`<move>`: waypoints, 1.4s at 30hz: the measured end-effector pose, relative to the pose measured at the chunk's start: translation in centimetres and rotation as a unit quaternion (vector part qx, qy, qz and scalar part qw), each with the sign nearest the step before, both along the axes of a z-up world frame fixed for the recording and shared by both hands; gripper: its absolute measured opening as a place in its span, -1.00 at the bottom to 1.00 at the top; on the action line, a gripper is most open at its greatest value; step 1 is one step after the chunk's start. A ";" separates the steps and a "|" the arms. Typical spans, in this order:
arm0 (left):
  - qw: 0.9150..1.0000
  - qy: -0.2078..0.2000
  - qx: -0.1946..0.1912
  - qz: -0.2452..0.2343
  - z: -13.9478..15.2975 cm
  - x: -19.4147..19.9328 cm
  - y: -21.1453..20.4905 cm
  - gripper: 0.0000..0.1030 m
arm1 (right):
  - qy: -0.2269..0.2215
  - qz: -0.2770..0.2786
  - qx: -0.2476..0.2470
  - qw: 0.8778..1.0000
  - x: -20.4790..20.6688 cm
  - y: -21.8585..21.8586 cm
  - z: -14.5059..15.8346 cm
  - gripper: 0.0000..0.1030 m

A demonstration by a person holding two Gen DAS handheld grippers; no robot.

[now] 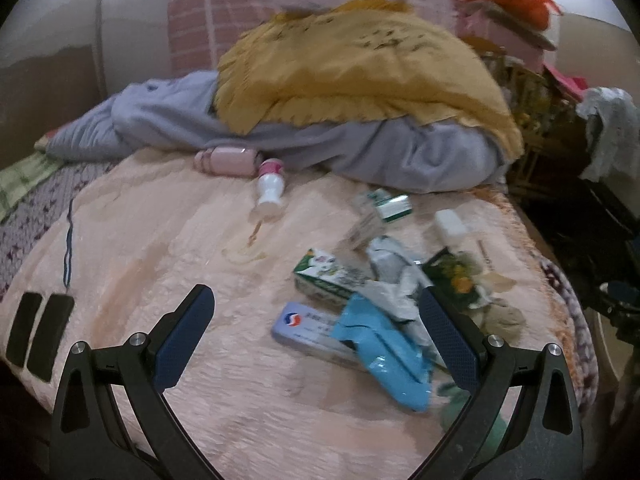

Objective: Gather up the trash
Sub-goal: 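Move both tools over the trash pile on the bed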

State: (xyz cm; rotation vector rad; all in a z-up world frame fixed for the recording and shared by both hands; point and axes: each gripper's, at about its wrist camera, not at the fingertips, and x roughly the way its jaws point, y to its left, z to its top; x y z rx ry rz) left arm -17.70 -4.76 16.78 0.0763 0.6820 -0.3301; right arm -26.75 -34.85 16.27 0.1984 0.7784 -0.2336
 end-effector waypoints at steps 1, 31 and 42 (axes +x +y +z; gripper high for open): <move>1.000 -0.003 0.000 -0.005 0.2 -0.4 -0.3 0.98 | -0.008 -0.001 -0.008 1.000 -0.3 0.7 0.5 1.00; 0.999 -0.046 -0.024 -0.009 2.7 -3.4 -0.6 0.98 | -0.090 0.000 -0.062 0.994 -2.7 7.1 4.7 1.00; 0.999 -0.048 -0.027 -0.004 2.8 -3.1 -0.4 0.98 | -0.087 0.009 -0.072 0.994 -2.5 8.0 5.0 1.00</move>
